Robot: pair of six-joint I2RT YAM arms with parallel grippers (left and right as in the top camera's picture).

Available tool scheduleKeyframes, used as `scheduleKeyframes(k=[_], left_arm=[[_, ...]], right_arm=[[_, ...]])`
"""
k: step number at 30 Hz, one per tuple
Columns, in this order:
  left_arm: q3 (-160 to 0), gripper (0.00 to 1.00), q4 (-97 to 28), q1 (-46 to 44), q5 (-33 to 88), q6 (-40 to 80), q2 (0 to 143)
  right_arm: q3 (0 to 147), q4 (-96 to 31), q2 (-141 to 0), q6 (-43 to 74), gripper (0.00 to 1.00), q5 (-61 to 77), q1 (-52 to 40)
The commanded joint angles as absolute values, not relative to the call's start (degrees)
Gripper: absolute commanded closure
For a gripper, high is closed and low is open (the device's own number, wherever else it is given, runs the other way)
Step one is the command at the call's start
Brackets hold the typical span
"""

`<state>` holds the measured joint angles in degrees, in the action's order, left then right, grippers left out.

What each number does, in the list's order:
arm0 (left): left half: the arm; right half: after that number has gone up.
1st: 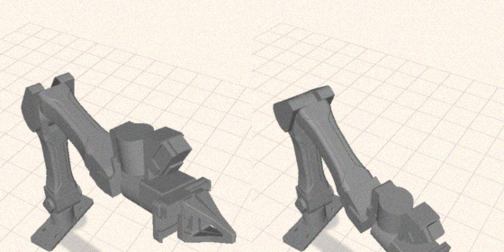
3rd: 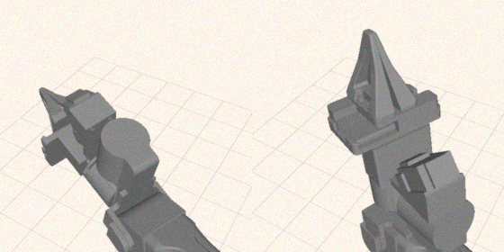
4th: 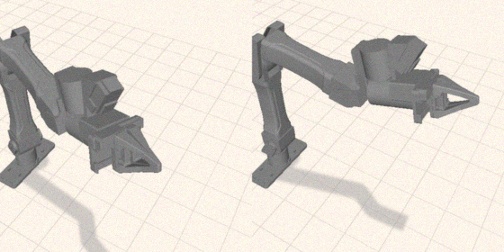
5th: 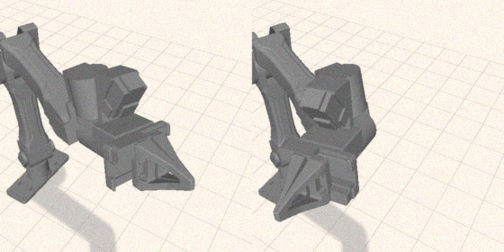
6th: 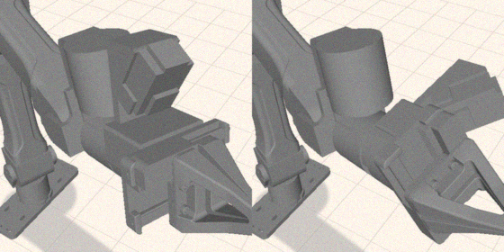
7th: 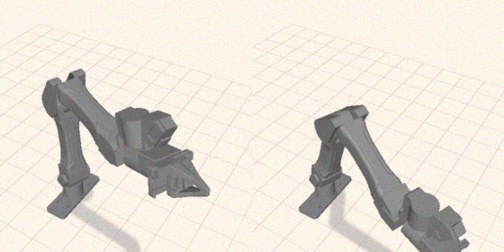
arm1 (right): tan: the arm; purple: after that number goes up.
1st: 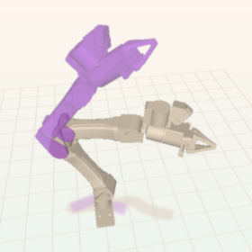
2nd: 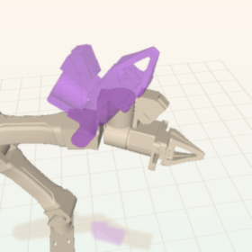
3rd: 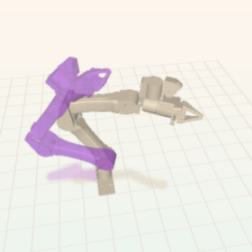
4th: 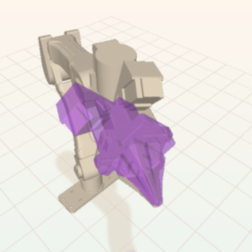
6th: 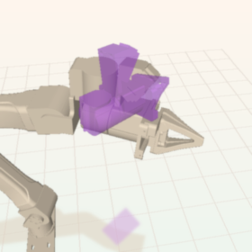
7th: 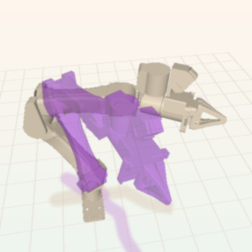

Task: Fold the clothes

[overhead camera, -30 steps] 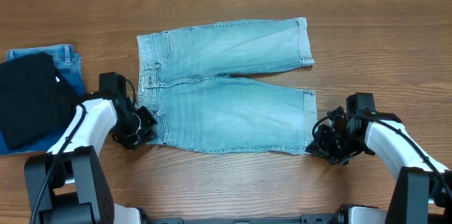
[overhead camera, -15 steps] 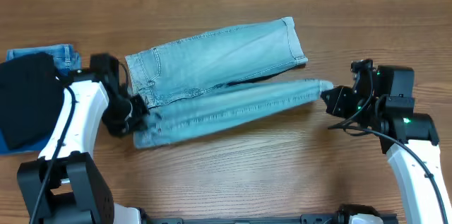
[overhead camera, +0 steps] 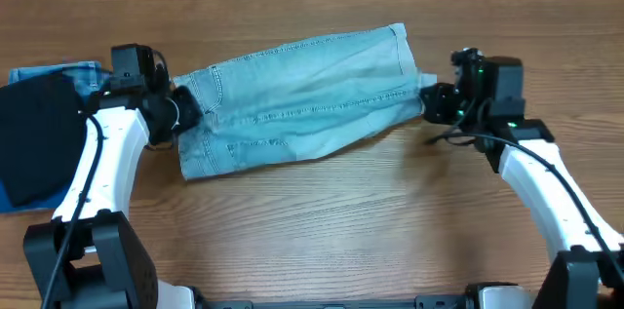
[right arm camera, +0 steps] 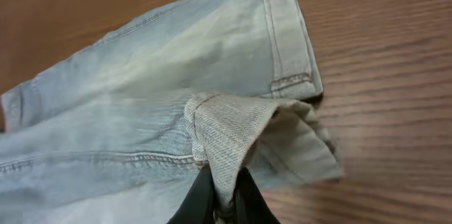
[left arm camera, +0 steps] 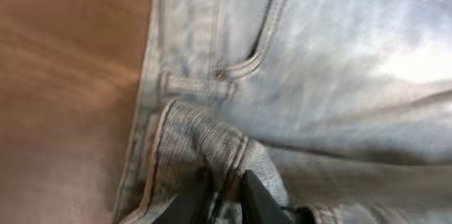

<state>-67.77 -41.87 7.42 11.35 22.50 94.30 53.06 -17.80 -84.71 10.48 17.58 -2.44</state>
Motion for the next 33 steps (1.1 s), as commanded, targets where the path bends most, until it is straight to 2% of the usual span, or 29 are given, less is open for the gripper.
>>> scheduleKeyframes(k=[1, 9, 14, 15, 17, 20, 31, 33], left_arm=[[-68.6, 0.84, -36.9, 5.5, 9.6, 23.4, 94.4], [-68.6, 0.84, -30.2, 5.5, 0.5, 28.8, 94.4], [-68.6, 0.84, -27.3, 5.5, 2.9, 30.4, 96.1], [-68.6, 0.81, -28.3, 5.4, 5.3, 30.4, 96.8], [-68.6, 0.59, -33.8, 4.6, 7.2, 29.7, 99.1], [-68.6, 0.51, -40.1, 4.5, 2.9, 28.3, 102.8], [-68.6, 0.5, -36.2, 4.5, 1.1, 20.7, 107.5], [-68.6, 0.68, -35.9, 4.5, 1.5, 20.7, 107.5]], right_arm=[[55.8, -14.5, -86.8, 10.4, 0.96, 12.3, -3.6], [58.6, -6.0, -90.5, 10.5, 0.96, 8.6, -3.6], [59.2, -3.3, -94.4, 11.9, 0.96, 8.6, -3.7], [59.3, -3.3, -95.6, 12.1, 0.96, 9.1, -3.8], [59.3, -4.2, -98.1, 12.0, 0.96, 9.1, -4.2], [59.3, -6.4, -98.9, 12.0, 0.96, 9.1, -4.3], [59.3, -11.1, -98.9, 13.6, 0.96, 9.0, -4.3], [59.3, -11.3, -98.9, 13.6, 0.96, 9.0, -4.3]])
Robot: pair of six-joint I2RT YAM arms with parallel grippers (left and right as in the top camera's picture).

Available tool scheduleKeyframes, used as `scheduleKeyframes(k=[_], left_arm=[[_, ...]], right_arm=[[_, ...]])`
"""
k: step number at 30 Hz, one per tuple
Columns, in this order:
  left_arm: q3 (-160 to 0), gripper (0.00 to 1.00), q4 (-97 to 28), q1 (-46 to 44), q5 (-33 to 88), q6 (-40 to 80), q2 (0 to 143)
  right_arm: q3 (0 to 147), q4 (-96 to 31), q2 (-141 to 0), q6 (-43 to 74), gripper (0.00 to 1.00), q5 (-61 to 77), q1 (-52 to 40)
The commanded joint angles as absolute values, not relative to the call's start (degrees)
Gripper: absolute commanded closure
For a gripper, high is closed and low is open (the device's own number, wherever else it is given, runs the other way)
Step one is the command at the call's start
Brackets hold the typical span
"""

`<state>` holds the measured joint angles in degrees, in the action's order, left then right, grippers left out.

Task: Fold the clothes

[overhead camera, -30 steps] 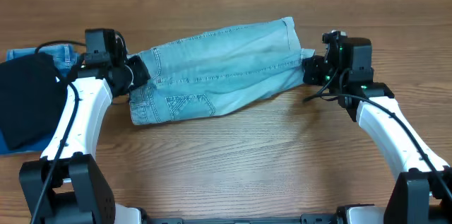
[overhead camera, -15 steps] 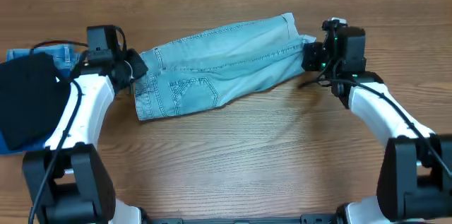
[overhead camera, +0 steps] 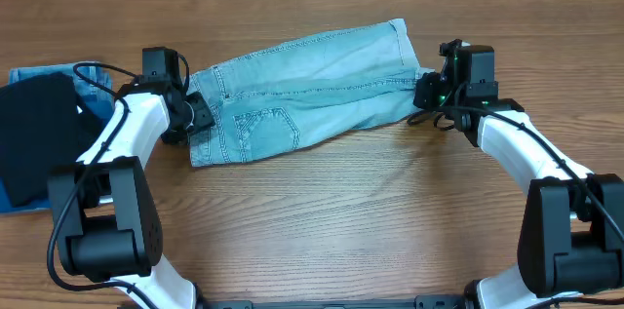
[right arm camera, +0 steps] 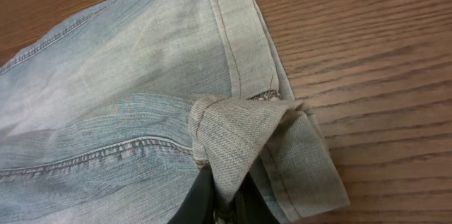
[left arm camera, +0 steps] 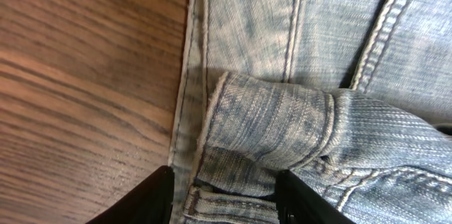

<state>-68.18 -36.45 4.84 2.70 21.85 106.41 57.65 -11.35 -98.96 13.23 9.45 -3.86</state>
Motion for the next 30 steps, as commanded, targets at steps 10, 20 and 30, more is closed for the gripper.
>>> scheduleKeyframes(k=[10, 20, 30], left_arm=[[-68.6, 0.37, -35.2, 4.5, -5.8, 17.5, 107.5], [-68.6, 0.41, -33.4, 4.6, 17.0, 4.3, 107.5], [-68.6, 0.35, -38.4, 20.0, 29.8, -0.6, 107.5]], right_arm=[[59.3, -12.5, -98.9, 13.5, 0.96, 9.0, -4.3], [59.3, -13.5, -98.9, 13.5, 0.96, 9.0, -4.3], [59.3, -14.9, -98.9, 13.5, 0.96, 9.0, -4.3]])
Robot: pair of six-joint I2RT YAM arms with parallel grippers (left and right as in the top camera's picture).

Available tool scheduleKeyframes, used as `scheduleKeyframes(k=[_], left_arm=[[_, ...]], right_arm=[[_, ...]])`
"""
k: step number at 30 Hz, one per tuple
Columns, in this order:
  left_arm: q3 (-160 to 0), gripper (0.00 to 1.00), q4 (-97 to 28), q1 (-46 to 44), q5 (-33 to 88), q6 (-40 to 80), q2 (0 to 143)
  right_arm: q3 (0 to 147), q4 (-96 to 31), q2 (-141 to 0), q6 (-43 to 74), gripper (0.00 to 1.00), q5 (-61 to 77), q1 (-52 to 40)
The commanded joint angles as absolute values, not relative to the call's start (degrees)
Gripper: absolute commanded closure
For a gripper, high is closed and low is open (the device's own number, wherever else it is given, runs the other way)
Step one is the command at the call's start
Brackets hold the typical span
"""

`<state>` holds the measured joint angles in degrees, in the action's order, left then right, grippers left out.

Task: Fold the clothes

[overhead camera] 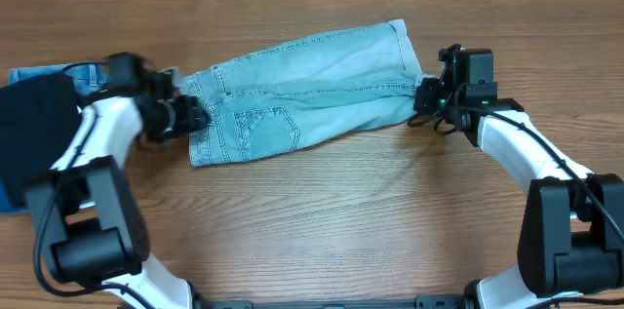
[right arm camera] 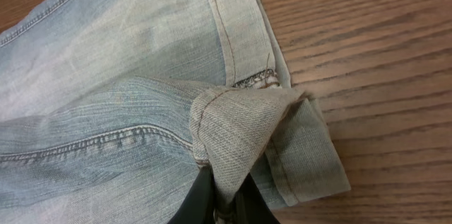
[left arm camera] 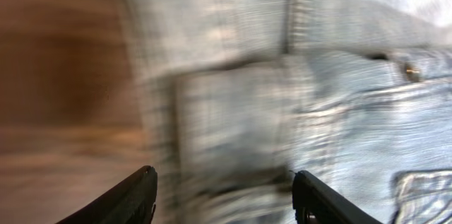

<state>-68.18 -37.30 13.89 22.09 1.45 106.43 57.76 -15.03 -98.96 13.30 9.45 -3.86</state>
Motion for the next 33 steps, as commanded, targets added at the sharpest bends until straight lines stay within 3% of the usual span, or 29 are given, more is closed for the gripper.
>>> scheduleKeyframes(k=[1, 9, 20, 21, 22, 24, 25, 33], left_arm=[[-68.6, 0.34, -38.8, 21.2, 31.7, -1.4, 107.5], [-67.7, 0.35, -37.6, 15.8, 32.9, -3.7, 107.5], [-64.1, 0.35, -34.7, 15.7, 32.7, -2.5, 107.5], [-64.1, 0.37, -34.6, 15.7, 33.2, -2.1, 107.5], [-64.1, 0.49, -34.4, 15.7, 34.3, -1.7, 107.5], [-64.1, 0.87, -33.8, 15.7, 36.1, -1.1, 107.5], [-64.2, 0.96, -33.8, 15.7, 36.1, -1.0, 107.5], [-68.3, 0.96, -33.8, 16.8, 39.0, 0.3, 101.6]], right_arm=[[59.3, -14.9, -98.9, 13.5, 0.96, 9.0, -4.3], [59.3, -15.1, -98.9, 13.5, 0.96, 9.0, -4.3], [59.3, -15.6, -98.9, 13.5, 0.96, 9.0, -4.3], [59.3, -15.6, -98.9, 13.5, 0.96, 9.0, -4.3], [59.3, -15.6, -98.9, 13.5, 0.96, 9.0, -4.3], [59.3, -15.6, -98.9, 13.5, 0.96, 9.0, -4.3], [59.5, -15.6, -98.9, 13.5, 0.96, 9.0, -4.3], [74.5, -26.7, -98.9, 9.8, 0.96, 4.5, -4.3]])
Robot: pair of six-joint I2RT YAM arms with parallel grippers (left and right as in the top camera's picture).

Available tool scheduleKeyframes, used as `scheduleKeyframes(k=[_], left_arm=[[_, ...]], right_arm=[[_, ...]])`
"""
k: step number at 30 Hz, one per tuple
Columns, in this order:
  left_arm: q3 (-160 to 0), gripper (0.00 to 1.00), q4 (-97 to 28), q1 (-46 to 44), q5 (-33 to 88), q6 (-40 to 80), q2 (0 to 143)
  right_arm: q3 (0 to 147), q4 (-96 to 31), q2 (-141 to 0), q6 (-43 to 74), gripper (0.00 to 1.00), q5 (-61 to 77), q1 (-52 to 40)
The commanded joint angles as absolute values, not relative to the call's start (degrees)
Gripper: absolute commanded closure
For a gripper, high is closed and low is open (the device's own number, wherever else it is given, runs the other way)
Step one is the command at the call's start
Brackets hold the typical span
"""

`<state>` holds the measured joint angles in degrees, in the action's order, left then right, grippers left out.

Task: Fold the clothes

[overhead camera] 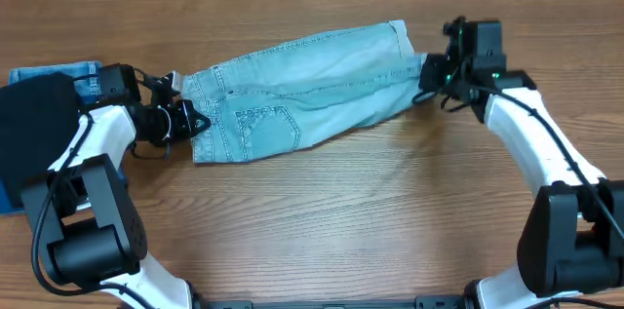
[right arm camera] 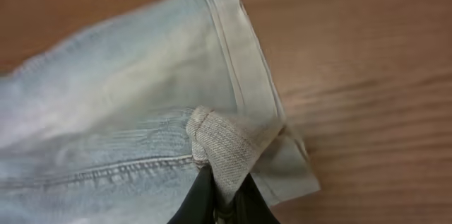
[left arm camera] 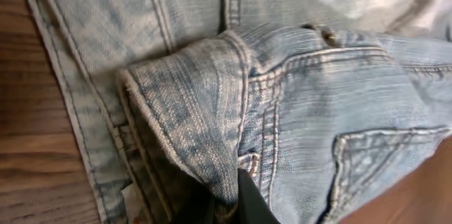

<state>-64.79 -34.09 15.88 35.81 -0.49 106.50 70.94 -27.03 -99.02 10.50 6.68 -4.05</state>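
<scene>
Light blue denim jeans (overhead camera: 302, 85) lie across the table, folded lengthwise, with a back pocket (overhead camera: 268, 126) facing up. My left gripper (overhead camera: 187, 120) is shut on a bunched fold at the waistband end (left arm camera: 205, 104); in the left wrist view the left gripper (left arm camera: 227, 206) pinches that denim between its fingers. My right gripper (overhead camera: 427, 73) is shut on the leg hem. In the right wrist view the right gripper (right arm camera: 222, 199) holds a puckered fold of the hem (right arm camera: 219, 146).
A black cloth (overhead camera: 34, 138) lies on a blue folded garment (overhead camera: 58, 73) at the left edge of the wooden table (overhead camera: 341, 212). Both white arms reach in from the front corners.
My left gripper was open beside the waistband and is now shut on a fold of it. My right gripper, still holding the hem, has moved toward the far side of the table.
At first both grippers held the jeans' ends, with the cloth spread wider. Then the jeans lay folded lengthwise, pocket up, with the left gripper open and the right still on the hem. The left stayed open near the waist, and now grips it again.
</scene>
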Motion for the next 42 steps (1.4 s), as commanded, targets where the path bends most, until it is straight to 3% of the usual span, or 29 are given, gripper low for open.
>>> scheduleKeyframes(k=[1, 7, 14, 16, 17, 18, 19, 20, 21, 25, 29, 31, 36, 42], left_arm=[[-68.7, 0.96, -33.6, 17.0, 39.0, 0.4, 100.7], [-68.9, 0.96, -26.8, 18.1, 43.0, 4.4, 99.8], [-68.9, 0.94, -20.8, 17.7, 26.9, 11.4, 99.9], [-68.9, 0.89, -18.1, 16.8, 21.7, 12.5, 100.4], [-68.9, 0.8, -16.8, 16.1, 19.7, 12.5, 100.8], [-68.9, 0.66, -16.1, 15.6, 18.0, 13.2, 101.3], [-68.9, 0.61, -15.7, 15.1, 17.3, 14.5, 101.9], [-68.9, 0.46, -15.9, 14.4, 17.4, 15.5, 103.4], [-68.9, 0.4, -16.8, 14.0, 17.6, 15.5, 104.2], [-68.9, 0.47, -20.7, 13.3, 19.4, 14.9, 104.8], [-68.9, 0.52, -21.0, 13.3, 35.2, 14.2, 104.2], [-68.9, 0.52, -21.7, 13.1, 37.6, 14.2, 104.1], [-68.9, 0.51, -23.6, 10.9, 37.8, 12.5, 104.1], [-68.9, 0.46, -30.8, 2.1, 24.0, 7.3, 104.1]], right_arm=[[74.8, -26.4, -98.9, 9.3, 0.96, 4.6, -4.3], [74.8, -23.6, -98.9, 7.2, 0.96, 4.6, -4.3], [74.8, -12.2, -100.9, 7.5, 0.93, 4.6, -4.3], [74.8, -9.4, -104.8, 7.5, 0.62, 8.4, -4.3], [74.8, -9.1, -107.5, 7.5, 0.18, 10.7, -4.3], [74.8, -9.5, -108.8, 7.5, 0.05, 11.5, -4.3], [74.8, -10.8, -110.1, 7.4, 0.0, 11.7, -4.3], [74.8, -14.3, -110.8, 7.0, 0.0, 11.6, -4.3], [74.8, -16.1, -110.7, 6.3, 0.0, 11.5, -4.1], [74.8, -20.4, -108.6, 4.0, 0.0, 11.6, -3.8], [75.0, -21.6, -106.9, 4.0, 0.0, 14.8, -3.8], [75.0, -24.0, -106.9, 4.0, 0.0, 18.7, -3.8], [75.0, -25.2, -107.0, 4.1, 0.0, 19.6, -3.7], [74.5, -25.7, -113.1, 6.2, 0.0, 20.1, -4.4]])
